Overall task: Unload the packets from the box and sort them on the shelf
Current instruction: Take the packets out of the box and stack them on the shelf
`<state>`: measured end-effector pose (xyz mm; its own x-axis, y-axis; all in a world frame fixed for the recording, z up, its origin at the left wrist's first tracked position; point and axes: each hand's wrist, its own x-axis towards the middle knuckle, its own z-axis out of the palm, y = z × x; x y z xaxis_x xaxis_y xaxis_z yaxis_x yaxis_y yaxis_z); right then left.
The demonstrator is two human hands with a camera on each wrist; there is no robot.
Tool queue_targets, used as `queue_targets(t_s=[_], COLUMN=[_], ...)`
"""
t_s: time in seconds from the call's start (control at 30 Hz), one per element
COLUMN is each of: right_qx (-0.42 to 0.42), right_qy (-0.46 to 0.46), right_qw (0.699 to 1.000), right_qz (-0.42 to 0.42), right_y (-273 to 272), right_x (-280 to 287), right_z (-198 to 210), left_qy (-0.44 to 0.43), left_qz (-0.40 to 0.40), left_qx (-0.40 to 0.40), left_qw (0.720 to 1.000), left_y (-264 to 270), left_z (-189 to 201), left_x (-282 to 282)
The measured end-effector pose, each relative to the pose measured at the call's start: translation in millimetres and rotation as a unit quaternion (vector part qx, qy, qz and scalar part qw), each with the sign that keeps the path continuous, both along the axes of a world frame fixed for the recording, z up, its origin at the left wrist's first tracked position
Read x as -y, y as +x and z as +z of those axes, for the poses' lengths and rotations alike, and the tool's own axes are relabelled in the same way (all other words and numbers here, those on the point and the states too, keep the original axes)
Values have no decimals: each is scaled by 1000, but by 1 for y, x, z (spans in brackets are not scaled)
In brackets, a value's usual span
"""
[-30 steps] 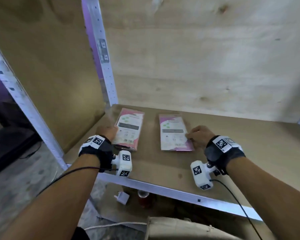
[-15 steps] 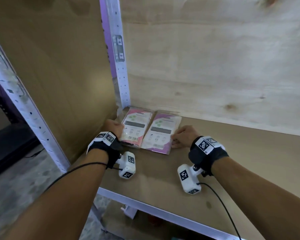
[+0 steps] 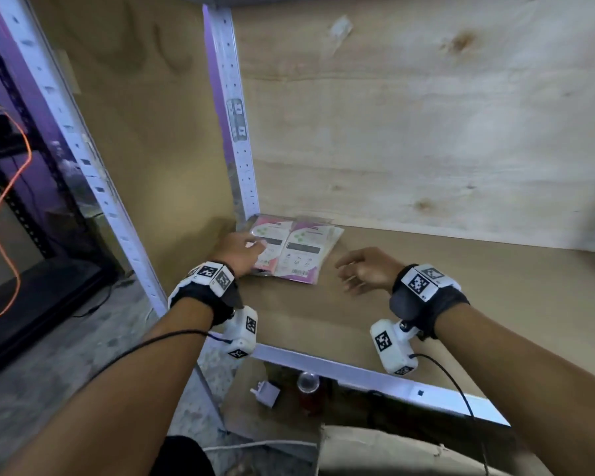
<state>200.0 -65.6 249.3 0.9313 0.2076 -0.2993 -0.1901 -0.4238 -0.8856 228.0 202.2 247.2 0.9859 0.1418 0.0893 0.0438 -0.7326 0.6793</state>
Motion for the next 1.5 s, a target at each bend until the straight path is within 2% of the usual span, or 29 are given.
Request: queue_targets(t_s=[0.13,0.3,0.43,0.63,0.77,0.97,1.17,1.3,1.5], right_qx=[21,46,38,-11,-43,-58,-134,-181,-179], right_qy=[-25,-65,-106,-150,-177,-243,-246,-278,-344], right_qw=[999,997,993,986,977,956,945,926,883], right_qz=[20,26,41,68,112,155,169,182,265], right_y=[-66,-150,-213,-273,-283,-271,-248,-238,-248], right_x=[31,73,104,136,145,137,119,105,79], right_z=[13,18,4,-48,-88,-159,-241,-289,-338], left_qy=[-8,-31,-62,-17,22,109,159,206,217], left_qz=[-64,-156,-212,-262,-293,-312,-266,-250,-244], left_qx=[48,43,-18,-99,-184,-275,-382,-408,-442], left_qw=[997,986,975,960,938,903,871,853,835], left_y=[-61,-140,-202,-262,-272,-262,-250,-243,-241], left_z=[5,-1,-28,-92,-135,-194,-255,-284,-317], left_x=[32,79,114,159,180,196,194,191,192])
